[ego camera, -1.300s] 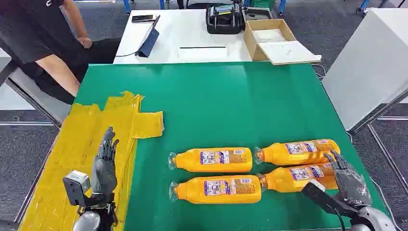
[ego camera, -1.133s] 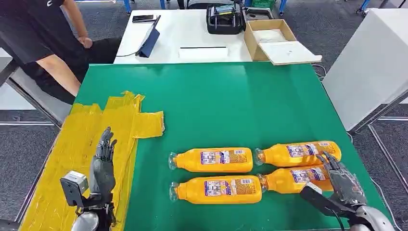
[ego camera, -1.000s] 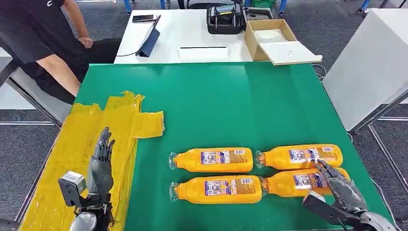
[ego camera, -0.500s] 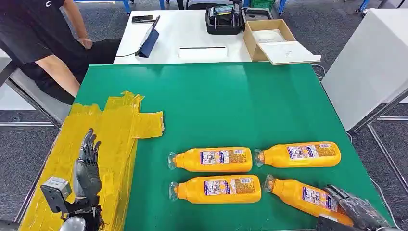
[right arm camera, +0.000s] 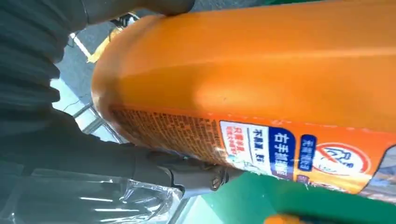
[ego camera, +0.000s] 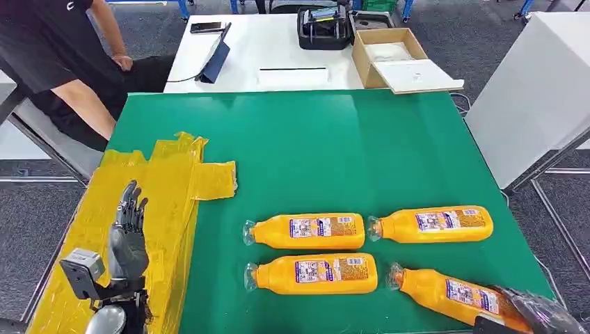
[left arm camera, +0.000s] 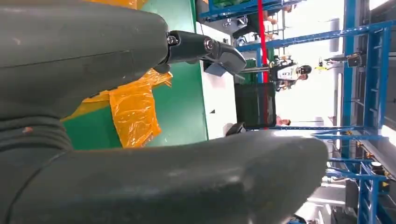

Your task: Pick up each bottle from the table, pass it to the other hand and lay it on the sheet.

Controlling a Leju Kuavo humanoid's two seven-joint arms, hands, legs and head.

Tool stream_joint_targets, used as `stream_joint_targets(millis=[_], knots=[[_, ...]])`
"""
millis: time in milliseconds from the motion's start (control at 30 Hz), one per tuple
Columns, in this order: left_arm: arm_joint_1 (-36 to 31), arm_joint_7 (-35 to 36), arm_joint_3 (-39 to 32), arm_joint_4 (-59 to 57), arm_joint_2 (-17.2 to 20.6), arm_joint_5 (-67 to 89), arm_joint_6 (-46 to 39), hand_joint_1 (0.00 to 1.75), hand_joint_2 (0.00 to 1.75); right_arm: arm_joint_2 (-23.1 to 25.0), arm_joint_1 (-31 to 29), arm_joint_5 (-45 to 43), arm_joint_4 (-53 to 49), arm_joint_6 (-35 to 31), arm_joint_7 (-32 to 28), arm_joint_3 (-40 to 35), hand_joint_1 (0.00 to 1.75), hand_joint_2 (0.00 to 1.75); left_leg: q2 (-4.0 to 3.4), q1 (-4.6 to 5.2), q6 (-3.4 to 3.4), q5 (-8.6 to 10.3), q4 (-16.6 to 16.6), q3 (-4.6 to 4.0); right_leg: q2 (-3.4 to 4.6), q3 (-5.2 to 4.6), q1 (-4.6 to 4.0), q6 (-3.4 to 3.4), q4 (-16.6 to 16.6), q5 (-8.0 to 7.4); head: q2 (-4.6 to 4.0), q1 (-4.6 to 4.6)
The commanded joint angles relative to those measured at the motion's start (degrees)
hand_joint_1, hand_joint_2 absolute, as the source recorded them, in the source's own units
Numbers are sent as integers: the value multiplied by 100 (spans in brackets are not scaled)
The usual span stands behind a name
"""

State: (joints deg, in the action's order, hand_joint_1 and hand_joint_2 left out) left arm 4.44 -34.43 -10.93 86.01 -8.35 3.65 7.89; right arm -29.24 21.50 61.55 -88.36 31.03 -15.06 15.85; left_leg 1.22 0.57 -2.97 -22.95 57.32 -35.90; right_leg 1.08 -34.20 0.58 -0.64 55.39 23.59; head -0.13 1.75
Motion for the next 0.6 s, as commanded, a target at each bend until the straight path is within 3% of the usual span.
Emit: stream_joint_targets(millis=[33, 167, 233, 333, 600], knots=[[-272, -43, 155, -614, 36, 42, -74, 0, 0, 851, -770, 197, 692, -389, -711, 471, 175, 175, -7, -6, 24, 1, -11, 26, -11, 29, -7, 7, -16, -2, 0, 0], [-267, -59, 134, -632, 28, 40, -81, 0, 0, 941, -864, 184, 467, -306, -920, 700, 175, 175, -7, -4, 21, 2, -7, 19, -7, 20, -5, 8, -10, -2, 0, 0], [-263, -64, 120, -622, 46, 38, -79, 0, 0, 1043, -865, -115, 183, -273, -1320, 920, 175, 175, -10, -5, 22, 0, -6, 21, -5, 22, -5, 9, -9, -1, 0, 2], [-256, -92, 54, -599, 67, 2, -62, 0, 0, 1295, -752, -920, -771, 417, -1945, 1454, 175, 175, -2, 3, 17, 4, -3, 7, -8, 6, 2, 7, 1, 1, 0, 0], [-248, -97, 37, -597, 69, -7, -51, 0, 0, 1348, -698, -967, -1051, 618, -1920, 1550, 175, 175, -2, -2, 13, 1, -4, 9, -7, 10, -3, 6, -4, 1, 0, 2]])
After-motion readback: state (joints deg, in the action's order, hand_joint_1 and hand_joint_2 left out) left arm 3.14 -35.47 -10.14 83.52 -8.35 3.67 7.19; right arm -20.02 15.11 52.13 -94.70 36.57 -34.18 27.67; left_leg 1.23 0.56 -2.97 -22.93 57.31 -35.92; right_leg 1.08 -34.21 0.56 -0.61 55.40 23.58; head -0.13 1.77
